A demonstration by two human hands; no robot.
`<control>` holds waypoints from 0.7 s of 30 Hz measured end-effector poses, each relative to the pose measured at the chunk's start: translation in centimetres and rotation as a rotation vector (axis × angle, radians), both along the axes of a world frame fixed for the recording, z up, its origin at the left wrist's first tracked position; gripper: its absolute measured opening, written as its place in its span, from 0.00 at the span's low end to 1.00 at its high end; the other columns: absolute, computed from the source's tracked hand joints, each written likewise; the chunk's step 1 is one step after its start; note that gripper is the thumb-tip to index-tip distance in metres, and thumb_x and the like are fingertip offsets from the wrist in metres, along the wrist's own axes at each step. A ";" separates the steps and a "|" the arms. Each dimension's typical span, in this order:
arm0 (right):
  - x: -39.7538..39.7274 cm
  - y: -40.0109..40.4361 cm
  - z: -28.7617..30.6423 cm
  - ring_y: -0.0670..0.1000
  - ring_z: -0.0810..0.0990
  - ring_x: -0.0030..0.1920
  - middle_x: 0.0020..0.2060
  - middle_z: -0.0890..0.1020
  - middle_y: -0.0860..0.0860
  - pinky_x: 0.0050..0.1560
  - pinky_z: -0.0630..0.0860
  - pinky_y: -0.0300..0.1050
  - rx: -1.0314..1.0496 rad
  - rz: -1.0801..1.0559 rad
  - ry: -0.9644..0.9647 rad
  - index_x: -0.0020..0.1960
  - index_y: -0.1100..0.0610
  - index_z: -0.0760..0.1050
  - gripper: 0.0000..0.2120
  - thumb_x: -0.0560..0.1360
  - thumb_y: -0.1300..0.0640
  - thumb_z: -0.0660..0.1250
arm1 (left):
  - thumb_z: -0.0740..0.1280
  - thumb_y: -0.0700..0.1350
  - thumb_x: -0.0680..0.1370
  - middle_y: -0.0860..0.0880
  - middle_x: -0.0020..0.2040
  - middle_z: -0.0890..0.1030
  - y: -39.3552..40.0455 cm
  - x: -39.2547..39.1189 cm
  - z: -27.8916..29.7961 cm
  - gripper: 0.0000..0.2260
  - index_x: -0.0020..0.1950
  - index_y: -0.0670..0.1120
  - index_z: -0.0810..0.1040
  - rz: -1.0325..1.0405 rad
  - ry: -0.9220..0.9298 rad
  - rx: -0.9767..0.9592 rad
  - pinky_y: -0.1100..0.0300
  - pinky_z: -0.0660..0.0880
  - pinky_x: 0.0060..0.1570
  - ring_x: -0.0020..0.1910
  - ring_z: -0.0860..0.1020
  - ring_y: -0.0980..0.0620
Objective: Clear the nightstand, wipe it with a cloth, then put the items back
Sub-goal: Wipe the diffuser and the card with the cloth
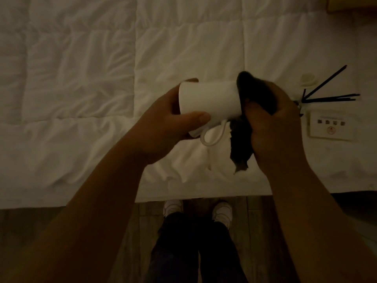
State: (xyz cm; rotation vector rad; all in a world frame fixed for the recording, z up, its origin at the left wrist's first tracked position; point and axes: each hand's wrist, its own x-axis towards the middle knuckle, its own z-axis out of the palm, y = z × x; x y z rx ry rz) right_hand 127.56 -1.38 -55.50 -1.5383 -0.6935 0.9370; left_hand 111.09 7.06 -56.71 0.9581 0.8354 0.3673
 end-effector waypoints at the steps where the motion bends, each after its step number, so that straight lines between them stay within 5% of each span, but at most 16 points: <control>1: 0.2 0.4 0.3 0.43 0.83 0.39 0.39 0.84 0.41 0.37 0.78 0.35 -0.017 0.005 -0.017 0.45 0.39 0.80 0.05 0.74 0.49 0.69 | 0.74 0.45 0.64 0.44 0.62 0.74 0.4 0.2 0.3 0.37 0.71 0.49 0.65 -0.024 0.014 0.022 0.54 0.78 0.47 0.59 0.78 0.42; 6: 2.7 2.1 1.3 0.52 0.84 0.41 0.39 0.85 0.47 0.43 0.82 0.53 -0.157 0.071 -0.027 0.43 0.43 0.80 0.04 0.72 0.51 0.68 | 0.73 0.41 0.67 0.45 0.62 0.75 2.9 0.3 1.1 0.35 0.72 0.48 0.65 -0.100 -0.016 0.026 0.52 0.78 0.46 0.58 0.78 0.42; 10: 3.3 3.2 1.8 0.51 0.83 0.43 0.42 0.84 0.52 0.44 0.82 0.50 -0.195 0.106 -0.174 0.49 0.52 0.80 0.08 0.73 0.50 0.68 | 0.74 0.44 0.66 0.49 0.64 0.75 1.9 0.2 0.9 0.36 0.72 0.52 0.65 -0.200 0.021 0.111 0.55 0.78 0.51 0.61 0.77 0.48; 15: 1.6 2.6 1.1 0.43 0.81 0.42 0.44 0.81 0.42 0.43 0.78 0.38 -0.258 0.187 -0.408 0.56 0.48 0.77 0.11 0.76 0.46 0.66 | 0.72 0.44 0.70 0.45 0.63 0.75 0.2 1.7 0.3 0.31 0.71 0.46 0.66 0.047 0.075 0.249 0.46 0.79 0.51 0.58 0.78 0.45; 21: -0.3 0.0 0.3 0.50 0.75 0.51 0.51 0.77 0.51 0.49 0.66 0.29 -0.102 0.181 -0.766 0.61 0.57 0.76 0.18 0.76 0.49 0.64 | 0.75 0.54 0.69 0.55 0.65 0.72 -0.2 2.6 0.3 0.34 0.72 0.52 0.66 -0.101 0.457 0.692 0.61 0.74 0.54 0.59 0.74 0.56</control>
